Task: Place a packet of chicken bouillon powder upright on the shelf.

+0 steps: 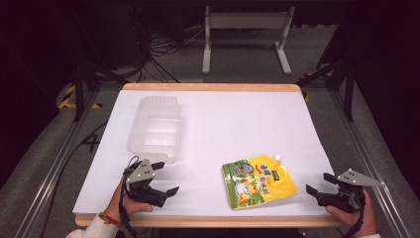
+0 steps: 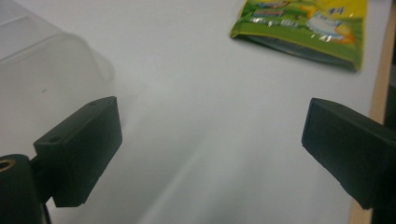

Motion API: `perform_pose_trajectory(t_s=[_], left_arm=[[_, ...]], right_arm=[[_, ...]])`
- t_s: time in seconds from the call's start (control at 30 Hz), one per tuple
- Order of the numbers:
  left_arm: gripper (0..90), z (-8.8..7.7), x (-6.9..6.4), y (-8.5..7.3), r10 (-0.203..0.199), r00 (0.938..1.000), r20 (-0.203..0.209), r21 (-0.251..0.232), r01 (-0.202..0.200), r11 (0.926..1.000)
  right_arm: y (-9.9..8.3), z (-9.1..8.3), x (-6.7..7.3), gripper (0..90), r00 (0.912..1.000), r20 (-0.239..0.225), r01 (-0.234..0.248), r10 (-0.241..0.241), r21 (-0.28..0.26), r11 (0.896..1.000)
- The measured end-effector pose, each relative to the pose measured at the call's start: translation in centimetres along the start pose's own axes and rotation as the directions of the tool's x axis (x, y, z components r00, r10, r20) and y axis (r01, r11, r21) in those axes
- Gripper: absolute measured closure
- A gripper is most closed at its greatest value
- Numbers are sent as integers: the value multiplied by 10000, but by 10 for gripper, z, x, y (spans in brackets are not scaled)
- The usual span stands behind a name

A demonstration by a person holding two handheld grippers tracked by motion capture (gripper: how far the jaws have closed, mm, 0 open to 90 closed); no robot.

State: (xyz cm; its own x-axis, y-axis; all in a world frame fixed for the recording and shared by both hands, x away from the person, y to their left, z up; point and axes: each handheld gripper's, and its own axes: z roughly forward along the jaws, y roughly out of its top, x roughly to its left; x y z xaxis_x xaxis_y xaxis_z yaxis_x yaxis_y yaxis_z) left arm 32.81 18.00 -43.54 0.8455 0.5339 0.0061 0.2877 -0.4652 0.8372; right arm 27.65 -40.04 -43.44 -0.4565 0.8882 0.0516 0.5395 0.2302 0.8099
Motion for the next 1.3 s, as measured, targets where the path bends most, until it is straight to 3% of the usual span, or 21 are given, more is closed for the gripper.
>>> perform_pose_trajectory(t_s=[0.1, 0.3, 0.5, 0.63, 1.0, 1.17, 1.3], left_arm=[[89, 2, 1, -2, 70, 9997, -242, -33, -71, 10000], [89, 5, -1, -4, 22, 10000, -59, 163, -21, 9999], [97, 8, -8, -3, 118, 9996, 255, 189, -123, 9997], [105, 10, -11, -2, 193, 9990, 395, 271, -204, 9994], [121, 17, -21, 1, 331, 9960, 824, 513, -374, 9980], [121, 23, -25, 3, 308, 9944, 1014, 676, -378, 9970], [120, 26, -27, 4, 347, 9928, 1145, 690, -428, 9967]], right_arm=[[1, -1, 2, 158, 10000, -58, -67, 67, 70, 10000], [0, -1, 10, 162, 9995, -222, -196, 207, 471, 9987], [0, 2, 23, 162, 9921, -1209, -218, 345, 1045, 9943], [-1, 4, 31, 163, 9868, -1595, -43, 265, 1379, 9904], [4, 17, 49, 194, 9753, -2177, 21, 376, 1795, 9838], [8, 26, 55, 182, 9676, -2428, -275, 691, 1705, 9850], [14, 37, 60, 165, 9549, -2679, -846, 1282, 1686, 9820]])
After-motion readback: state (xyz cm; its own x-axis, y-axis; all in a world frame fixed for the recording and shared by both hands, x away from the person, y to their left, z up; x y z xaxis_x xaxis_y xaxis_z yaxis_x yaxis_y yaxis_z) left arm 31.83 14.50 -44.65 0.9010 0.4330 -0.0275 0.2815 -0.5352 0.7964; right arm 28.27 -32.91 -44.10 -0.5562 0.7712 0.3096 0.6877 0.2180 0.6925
